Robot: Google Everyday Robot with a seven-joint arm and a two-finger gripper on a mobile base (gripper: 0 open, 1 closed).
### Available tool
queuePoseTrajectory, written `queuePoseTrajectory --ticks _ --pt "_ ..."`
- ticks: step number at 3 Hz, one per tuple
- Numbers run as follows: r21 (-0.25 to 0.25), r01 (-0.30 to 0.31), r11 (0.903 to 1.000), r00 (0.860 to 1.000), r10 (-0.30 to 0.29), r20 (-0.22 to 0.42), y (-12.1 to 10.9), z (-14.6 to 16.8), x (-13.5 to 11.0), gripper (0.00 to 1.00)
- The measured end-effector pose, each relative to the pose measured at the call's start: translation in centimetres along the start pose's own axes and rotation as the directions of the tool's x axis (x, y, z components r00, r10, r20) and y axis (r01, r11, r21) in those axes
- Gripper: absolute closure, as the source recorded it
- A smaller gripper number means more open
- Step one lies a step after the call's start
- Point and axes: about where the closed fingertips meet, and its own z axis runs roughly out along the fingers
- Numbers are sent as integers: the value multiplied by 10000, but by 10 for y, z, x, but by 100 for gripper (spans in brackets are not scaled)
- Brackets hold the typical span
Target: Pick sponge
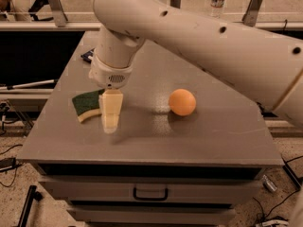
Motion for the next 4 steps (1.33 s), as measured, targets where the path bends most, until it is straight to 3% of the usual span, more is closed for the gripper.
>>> queuePoseTrajectory --ticks 1,2,3,4 --pt "-467 20 9989 9997 -30 -229 -6 17 -3 17" --pt "-825 89 9965 9996 -111 -258 -9 26 -5 41" --pt "-1106 198 9937 9998 -192 61 -11 24 -4 64" --pt "-1071 -316 9937 9972 387 647 -21 0 21 87"
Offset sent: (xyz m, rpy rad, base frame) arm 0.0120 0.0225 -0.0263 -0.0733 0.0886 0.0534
